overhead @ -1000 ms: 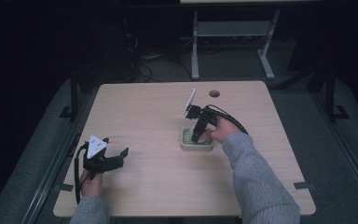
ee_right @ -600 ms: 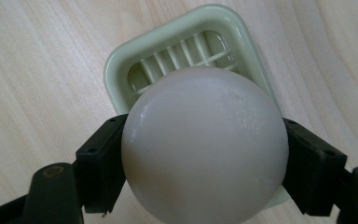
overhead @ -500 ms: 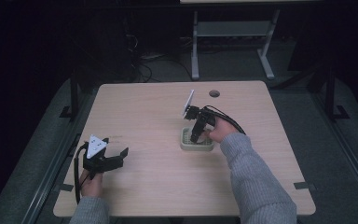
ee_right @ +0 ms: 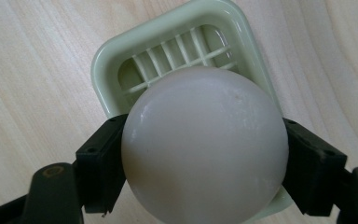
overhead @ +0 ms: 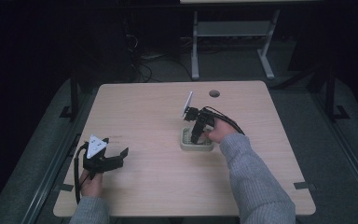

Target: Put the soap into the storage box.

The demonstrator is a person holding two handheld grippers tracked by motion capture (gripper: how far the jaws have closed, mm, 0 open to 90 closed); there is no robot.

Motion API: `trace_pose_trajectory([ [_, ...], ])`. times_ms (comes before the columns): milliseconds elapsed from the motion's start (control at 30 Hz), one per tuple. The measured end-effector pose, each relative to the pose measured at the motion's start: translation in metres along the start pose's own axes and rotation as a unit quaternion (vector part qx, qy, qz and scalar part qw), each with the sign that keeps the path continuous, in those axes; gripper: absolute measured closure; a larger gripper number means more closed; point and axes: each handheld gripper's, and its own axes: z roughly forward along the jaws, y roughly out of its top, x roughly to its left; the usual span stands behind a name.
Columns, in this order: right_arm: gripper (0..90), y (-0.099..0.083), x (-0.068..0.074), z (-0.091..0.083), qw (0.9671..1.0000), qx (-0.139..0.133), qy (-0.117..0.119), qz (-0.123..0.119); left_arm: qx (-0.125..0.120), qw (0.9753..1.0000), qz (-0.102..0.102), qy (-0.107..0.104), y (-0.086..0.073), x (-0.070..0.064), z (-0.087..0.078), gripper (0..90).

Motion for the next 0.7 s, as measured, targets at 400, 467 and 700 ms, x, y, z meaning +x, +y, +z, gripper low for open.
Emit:
trace_pose_trajectory([
  [400,23.4,-0.0001,0.0006,0.0037,1.0,0.004,-0.001,-0.004,0.0,1.0,0.001,0.0,0.0,0.0,-0.0001,14.8],
  [467,23.4,0.0,0.0004,0.0041,1.0,0.003,0.001,-0.005,0.001,1.0,0.0,0.0,-0.0001,0.0001,-0.0001,14.8],
  [700,23.4,-0.0003,0.0005,0.0039,1.0,0.003,0.001,-0.005,0.001,1.0,0.001,0.0,-0.0001,0.0001,-0.0001,14.9],
])
